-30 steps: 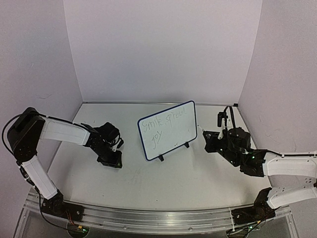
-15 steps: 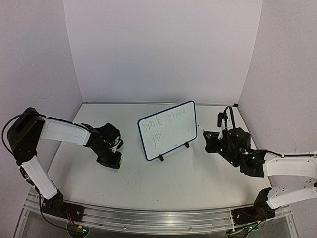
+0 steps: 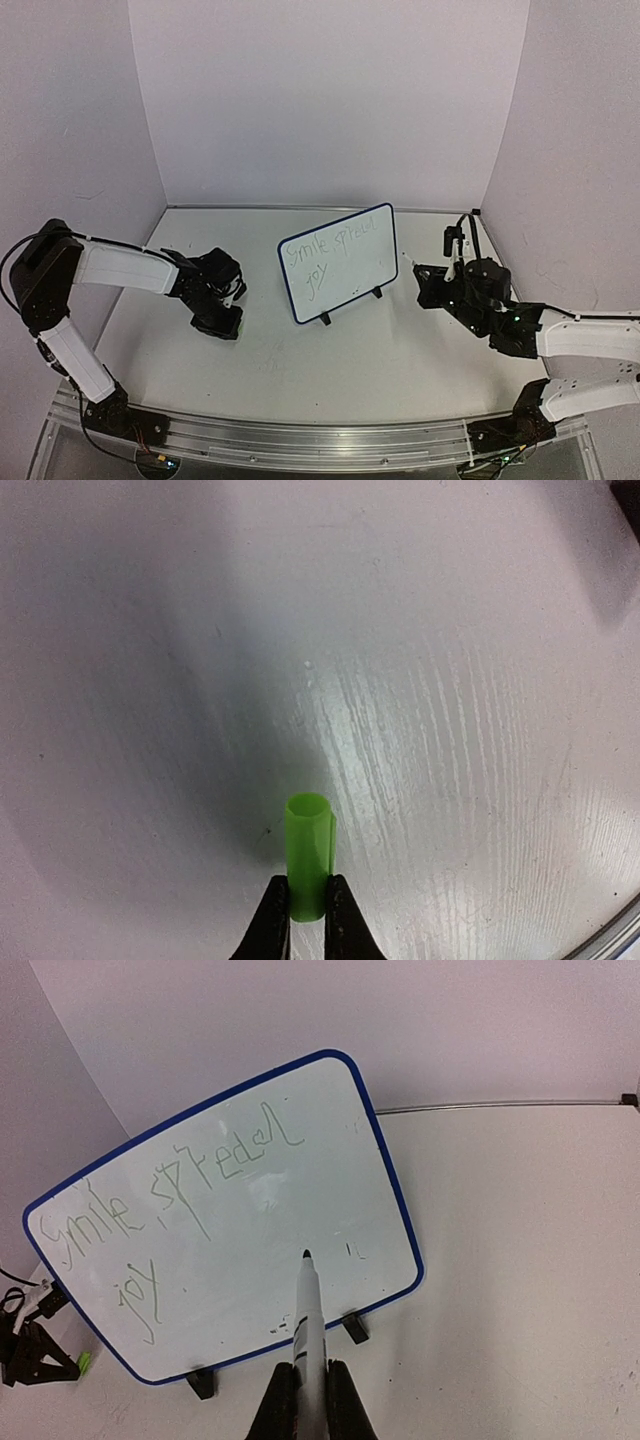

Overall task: Write a sentence on the whiteboard
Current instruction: Pick up the pen cap from the center of the board, then insert the whiteboard marker without the cap into the pen cap.

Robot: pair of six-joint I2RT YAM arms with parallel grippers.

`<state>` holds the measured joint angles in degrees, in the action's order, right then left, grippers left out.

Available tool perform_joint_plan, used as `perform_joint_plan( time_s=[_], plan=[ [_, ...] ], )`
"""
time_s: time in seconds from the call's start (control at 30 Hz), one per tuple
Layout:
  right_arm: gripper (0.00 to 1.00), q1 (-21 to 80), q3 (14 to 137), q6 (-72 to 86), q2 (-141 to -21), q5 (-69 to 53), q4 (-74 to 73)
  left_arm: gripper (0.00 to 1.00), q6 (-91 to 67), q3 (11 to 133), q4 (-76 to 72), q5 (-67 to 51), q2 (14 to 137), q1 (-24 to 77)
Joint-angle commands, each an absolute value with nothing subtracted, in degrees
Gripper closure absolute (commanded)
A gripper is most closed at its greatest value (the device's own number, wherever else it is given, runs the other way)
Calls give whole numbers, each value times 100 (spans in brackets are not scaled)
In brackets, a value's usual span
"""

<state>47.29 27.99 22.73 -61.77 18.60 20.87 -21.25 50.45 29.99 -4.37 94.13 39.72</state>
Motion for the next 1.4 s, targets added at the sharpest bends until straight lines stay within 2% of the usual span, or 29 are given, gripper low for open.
perform_joint_plan(
  time_s=[0.0,0.2,0.33,0.5,0.7,0.9,1.07,1.37],
  plan=[
    [100,4727,2971,2279,-5611,1894,1572,100,-2193,5075,3212,-77,8577,3991],
    [100,4530,3572,1963,-5157,1423,402,100,-1701,5724,3709,407,7676,3990],
    [100,4053,4014,1899,-5199,414,-136,100,-1092,6476,4021,301,7361,3990],
    [100,3510,4791,1523,-5656,-1203,-908,100,-212,6888,4120,-879,7266,3990],
    [100,3421,5823,1108,-6155,-3143,-1873,100,528,7055,4238,-2227,7160,4115],
    [100,3421,6685,916,-6845,-4451,-3015,100,725,7153,4238,-2347,7467,4698],
    [100,3451,6790,1106,-7332,-5542,-3185,100,931,7370,4122,-2355,7871,5353],
    [100,3589,6698,1205,-7582,-6187,-3208,100,1327,7561,4023,-2447,8479,5825]
  ],
)
